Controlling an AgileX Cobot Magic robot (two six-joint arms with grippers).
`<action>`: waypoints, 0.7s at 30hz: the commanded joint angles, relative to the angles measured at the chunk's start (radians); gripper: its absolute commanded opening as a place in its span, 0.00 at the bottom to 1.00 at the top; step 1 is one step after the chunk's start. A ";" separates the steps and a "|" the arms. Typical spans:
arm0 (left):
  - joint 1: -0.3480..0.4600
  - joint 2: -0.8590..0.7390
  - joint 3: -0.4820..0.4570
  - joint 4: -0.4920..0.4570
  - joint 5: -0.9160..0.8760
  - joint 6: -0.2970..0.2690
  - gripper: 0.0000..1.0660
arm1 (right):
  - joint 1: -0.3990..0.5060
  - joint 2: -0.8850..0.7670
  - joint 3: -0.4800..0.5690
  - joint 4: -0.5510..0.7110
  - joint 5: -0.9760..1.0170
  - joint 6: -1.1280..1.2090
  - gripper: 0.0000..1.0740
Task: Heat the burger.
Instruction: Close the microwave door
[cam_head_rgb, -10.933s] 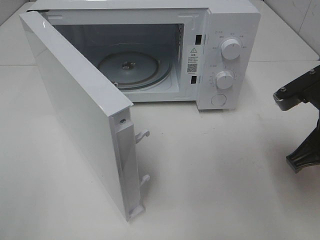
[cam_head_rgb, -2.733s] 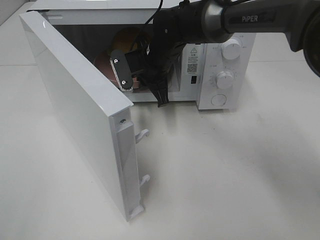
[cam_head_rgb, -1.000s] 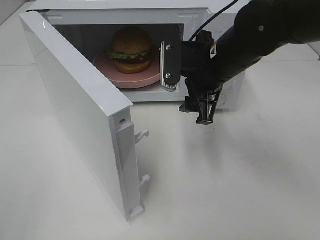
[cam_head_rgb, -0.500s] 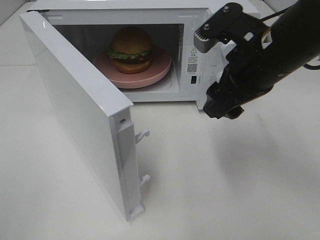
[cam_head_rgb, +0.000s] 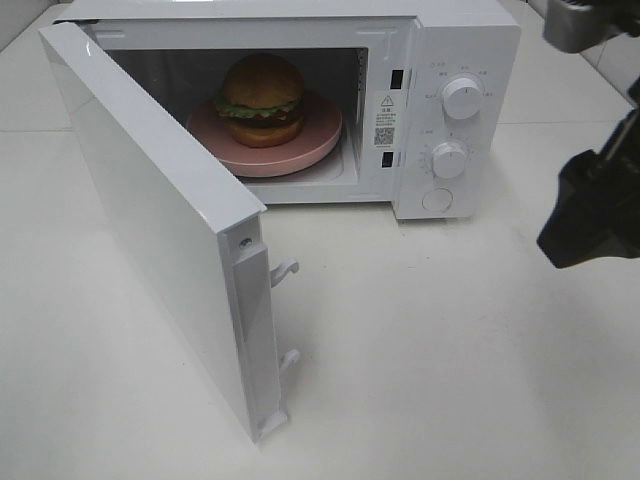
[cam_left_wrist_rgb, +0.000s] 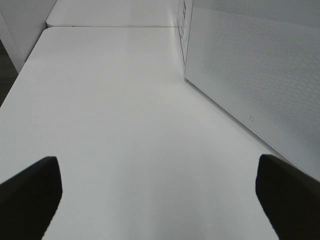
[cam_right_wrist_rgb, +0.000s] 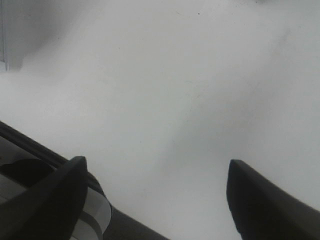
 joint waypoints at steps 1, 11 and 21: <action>0.004 -0.024 0.000 -0.004 -0.012 -0.006 0.95 | -0.002 -0.067 0.005 -0.016 0.086 0.024 0.71; 0.004 -0.024 0.000 -0.004 -0.012 -0.006 0.95 | -0.002 -0.262 0.005 -0.015 0.201 0.095 0.71; 0.004 -0.024 0.000 -0.004 -0.012 -0.006 0.95 | -0.014 -0.536 0.178 -0.040 0.191 0.123 0.71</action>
